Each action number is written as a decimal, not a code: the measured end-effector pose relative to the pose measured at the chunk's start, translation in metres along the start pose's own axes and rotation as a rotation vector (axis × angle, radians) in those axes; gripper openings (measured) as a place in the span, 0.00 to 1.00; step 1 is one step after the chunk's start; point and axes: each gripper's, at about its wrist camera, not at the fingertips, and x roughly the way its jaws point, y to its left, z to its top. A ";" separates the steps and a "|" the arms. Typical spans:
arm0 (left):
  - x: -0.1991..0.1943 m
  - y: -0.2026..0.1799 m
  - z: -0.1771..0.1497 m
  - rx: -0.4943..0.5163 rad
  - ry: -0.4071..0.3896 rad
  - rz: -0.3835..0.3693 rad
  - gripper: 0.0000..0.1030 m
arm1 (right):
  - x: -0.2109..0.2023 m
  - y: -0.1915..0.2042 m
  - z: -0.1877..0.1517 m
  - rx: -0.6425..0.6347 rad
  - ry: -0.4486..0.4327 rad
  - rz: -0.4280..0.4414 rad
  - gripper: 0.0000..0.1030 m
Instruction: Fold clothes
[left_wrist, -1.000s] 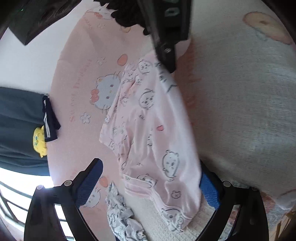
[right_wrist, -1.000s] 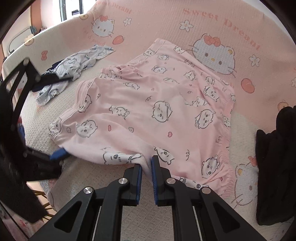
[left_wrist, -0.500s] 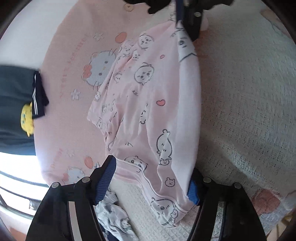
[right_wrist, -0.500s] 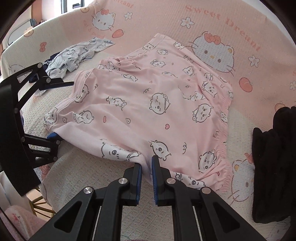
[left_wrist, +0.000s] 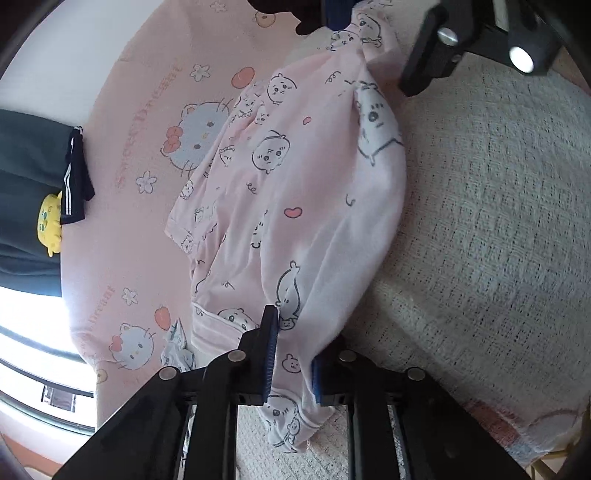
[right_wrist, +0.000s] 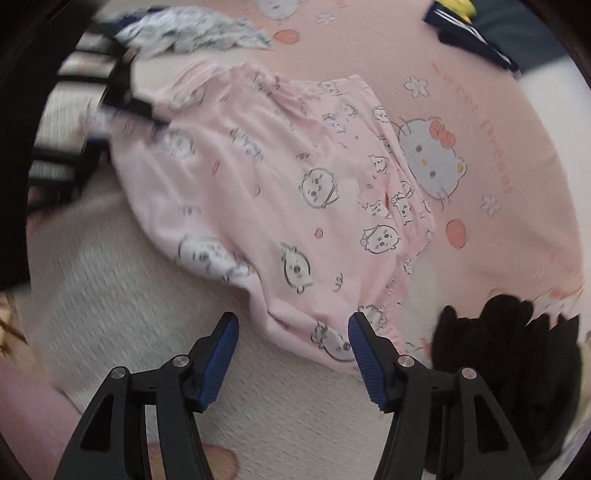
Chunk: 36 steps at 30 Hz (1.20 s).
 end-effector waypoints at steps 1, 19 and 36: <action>0.002 0.007 0.000 -0.032 0.012 -0.018 0.12 | 0.001 0.004 -0.003 -0.032 0.004 -0.026 0.64; 0.018 0.087 -0.008 -0.386 0.138 -0.207 0.16 | 0.028 0.000 -0.023 -0.394 0.088 -0.300 0.78; 0.038 0.101 -0.006 -0.491 0.209 -0.344 0.16 | 0.048 -0.008 -0.042 -0.627 0.131 -0.358 0.78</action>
